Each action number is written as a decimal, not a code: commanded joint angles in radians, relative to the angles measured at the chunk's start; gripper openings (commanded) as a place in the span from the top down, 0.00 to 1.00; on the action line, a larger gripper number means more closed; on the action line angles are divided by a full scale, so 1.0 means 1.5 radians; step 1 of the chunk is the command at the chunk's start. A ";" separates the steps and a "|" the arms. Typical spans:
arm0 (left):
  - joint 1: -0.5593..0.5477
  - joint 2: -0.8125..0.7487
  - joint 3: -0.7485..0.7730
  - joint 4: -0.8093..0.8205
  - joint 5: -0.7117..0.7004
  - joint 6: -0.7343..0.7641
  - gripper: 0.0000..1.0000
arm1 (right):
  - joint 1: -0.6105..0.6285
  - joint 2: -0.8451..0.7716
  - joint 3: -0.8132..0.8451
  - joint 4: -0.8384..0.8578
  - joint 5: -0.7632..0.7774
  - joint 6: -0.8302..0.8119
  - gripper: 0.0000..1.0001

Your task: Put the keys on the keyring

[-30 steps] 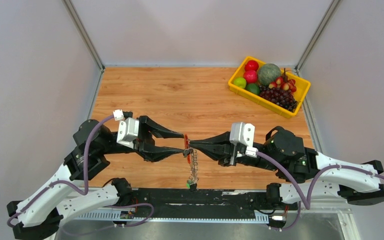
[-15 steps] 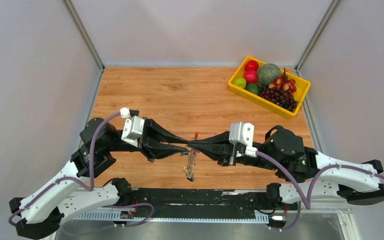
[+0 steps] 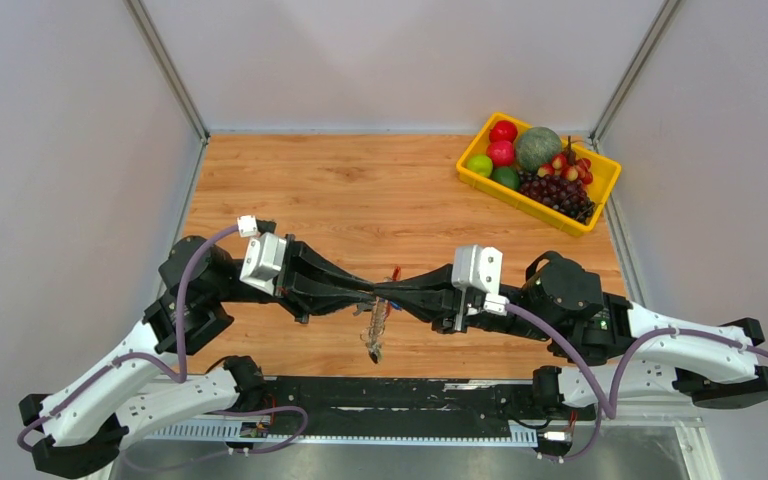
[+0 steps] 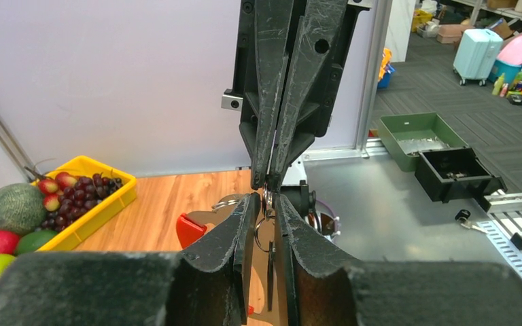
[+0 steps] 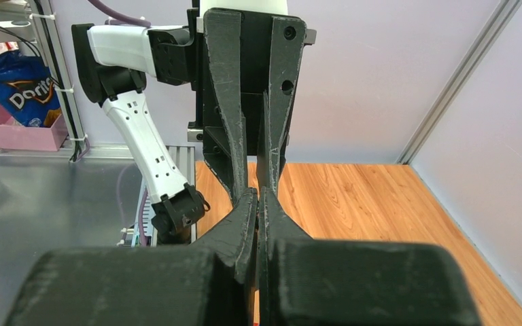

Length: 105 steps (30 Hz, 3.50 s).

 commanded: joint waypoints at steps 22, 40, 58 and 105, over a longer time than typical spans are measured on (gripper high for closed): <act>0.002 0.010 0.035 -0.089 -0.027 0.036 1.00 | 0.015 -0.009 0.062 -0.036 0.028 0.040 0.96; 0.002 0.059 0.132 -0.395 -0.007 0.136 1.00 | -0.004 0.155 0.291 -0.514 0.054 0.180 0.62; 0.002 0.059 0.135 -0.476 0.056 0.173 1.00 | -0.032 0.194 0.262 -0.502 -0.101 0.172 0.65; 0.003 0.013 0.093 -0.420 0.046 0.174 0.74 | -0.033 0.184 0.247 -0.406 -0.091 0.129 1.00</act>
